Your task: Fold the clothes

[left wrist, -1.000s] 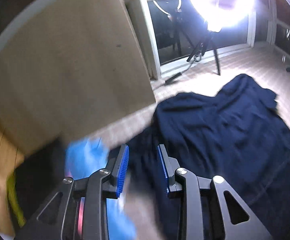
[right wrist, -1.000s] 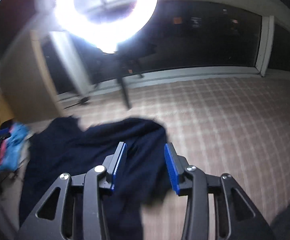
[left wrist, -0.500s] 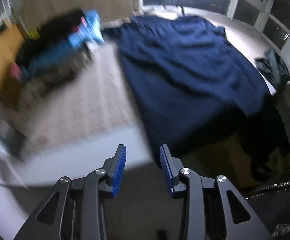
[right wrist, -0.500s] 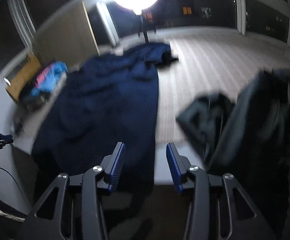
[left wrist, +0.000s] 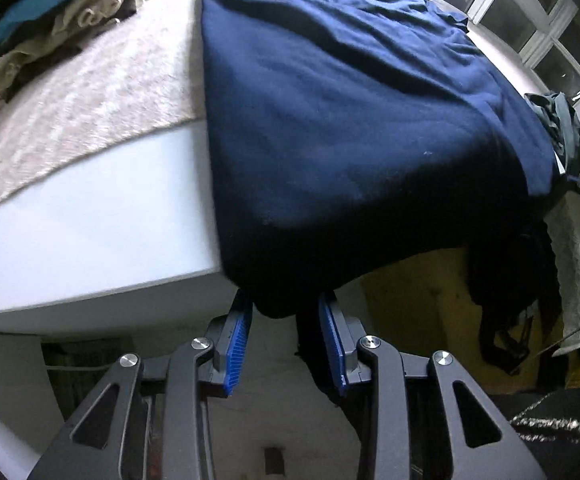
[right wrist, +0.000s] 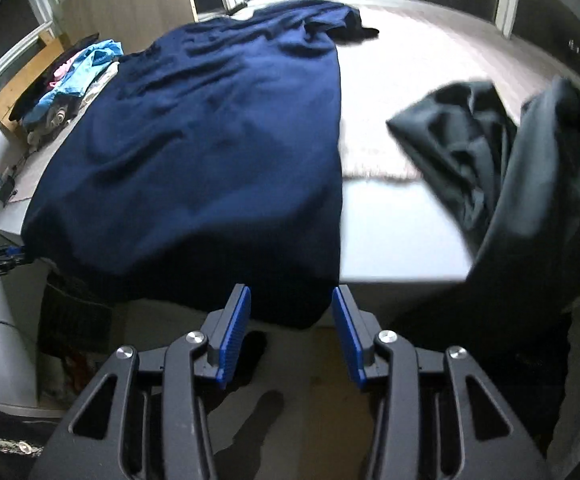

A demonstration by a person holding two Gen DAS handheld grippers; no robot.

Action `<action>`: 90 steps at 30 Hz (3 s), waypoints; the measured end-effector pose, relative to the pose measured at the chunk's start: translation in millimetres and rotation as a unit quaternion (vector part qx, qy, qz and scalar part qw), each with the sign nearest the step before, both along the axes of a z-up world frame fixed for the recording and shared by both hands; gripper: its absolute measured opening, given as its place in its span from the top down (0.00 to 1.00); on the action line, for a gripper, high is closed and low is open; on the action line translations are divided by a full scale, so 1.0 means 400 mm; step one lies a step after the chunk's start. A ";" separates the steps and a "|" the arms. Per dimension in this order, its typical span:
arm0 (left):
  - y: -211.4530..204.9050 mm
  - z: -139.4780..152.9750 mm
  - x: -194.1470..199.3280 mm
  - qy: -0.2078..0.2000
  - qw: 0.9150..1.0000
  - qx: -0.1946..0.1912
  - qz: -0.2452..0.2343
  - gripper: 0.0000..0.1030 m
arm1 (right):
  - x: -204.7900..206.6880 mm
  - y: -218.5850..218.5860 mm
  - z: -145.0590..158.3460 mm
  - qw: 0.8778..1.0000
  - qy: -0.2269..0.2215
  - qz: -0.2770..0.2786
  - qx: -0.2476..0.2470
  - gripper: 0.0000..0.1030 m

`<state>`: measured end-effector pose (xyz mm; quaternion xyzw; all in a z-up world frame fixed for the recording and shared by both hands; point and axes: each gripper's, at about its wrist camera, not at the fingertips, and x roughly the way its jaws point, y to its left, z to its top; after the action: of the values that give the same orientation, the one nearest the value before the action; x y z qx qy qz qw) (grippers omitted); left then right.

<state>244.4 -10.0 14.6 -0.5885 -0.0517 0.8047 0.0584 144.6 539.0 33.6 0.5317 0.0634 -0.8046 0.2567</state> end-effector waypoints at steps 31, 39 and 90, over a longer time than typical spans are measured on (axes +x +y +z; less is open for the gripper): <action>-0.133 0.338 -0.052 0.095 0.995 0.029 -0.007 0.96 | -0.108 0.066 0.215 0.984 0.005 0.019 -0.176 0.96; -0.126 0.270 -0.427 0.068 0.997 -0.014 -0.045 0.96 | -0.440 -0.120 0.176 0.993 0.013 0.003 -0.121 0.96; -0.140 0.160 -0.723 -0.017 0.996 -0.081 -0.011 0.94 | -0.763 -0.233 0.040 0.998 -0.035 0.042 0.013 0.81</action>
<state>-44.6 -66.1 78.6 -0.6052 0.0195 0.7956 0.0186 -160.4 446.0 49.6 0.5598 0.0869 -0.7729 0.2858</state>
